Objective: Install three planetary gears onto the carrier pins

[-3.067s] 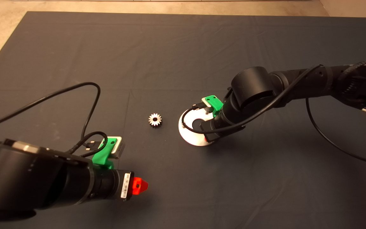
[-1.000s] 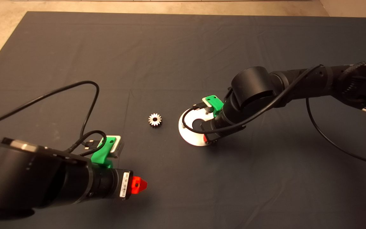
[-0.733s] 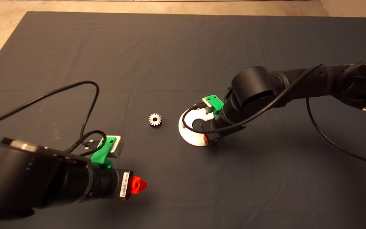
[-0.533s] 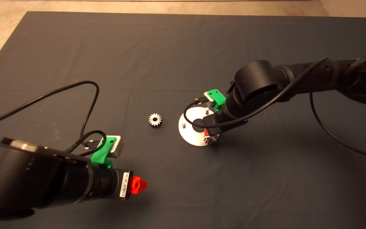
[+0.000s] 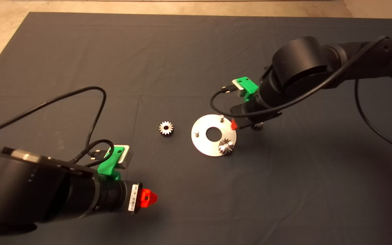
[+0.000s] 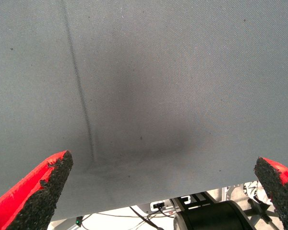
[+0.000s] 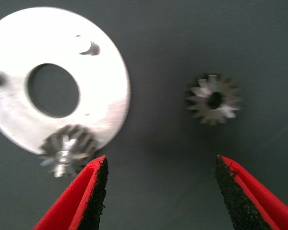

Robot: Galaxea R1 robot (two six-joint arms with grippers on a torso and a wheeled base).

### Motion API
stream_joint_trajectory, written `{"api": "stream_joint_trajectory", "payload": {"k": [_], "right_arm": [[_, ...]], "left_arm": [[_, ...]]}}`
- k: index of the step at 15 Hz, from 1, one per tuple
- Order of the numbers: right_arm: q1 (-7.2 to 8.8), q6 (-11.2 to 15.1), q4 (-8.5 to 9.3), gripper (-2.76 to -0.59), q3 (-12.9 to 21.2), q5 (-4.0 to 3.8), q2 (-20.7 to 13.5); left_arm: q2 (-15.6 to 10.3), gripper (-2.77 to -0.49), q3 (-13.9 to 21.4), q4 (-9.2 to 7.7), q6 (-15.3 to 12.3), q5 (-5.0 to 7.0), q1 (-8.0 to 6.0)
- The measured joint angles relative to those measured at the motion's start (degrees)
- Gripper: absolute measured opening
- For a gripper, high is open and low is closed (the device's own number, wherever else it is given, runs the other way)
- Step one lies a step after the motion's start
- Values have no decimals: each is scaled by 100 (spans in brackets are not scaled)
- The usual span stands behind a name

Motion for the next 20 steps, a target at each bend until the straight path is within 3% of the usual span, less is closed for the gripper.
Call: {"api": "stream_joint_trajectory", "payload": {"k": [4,13,18,20], "right_arm": [[35,-13,35,-173,188,-16,-545],[12,-116,60,-145,409,-10,-1075],[-282,-139,60,-145,408,-10,-1108],[-329,-208,62,-145,396,-10,-1108]], "left_arm": [[2,-50,0,-19,2,0,0],[33,-50,0,-61,2,0,-16],[33,-50,0,-61,2,0,-16],[33,-50,0,-61,2,0,-16]]}}
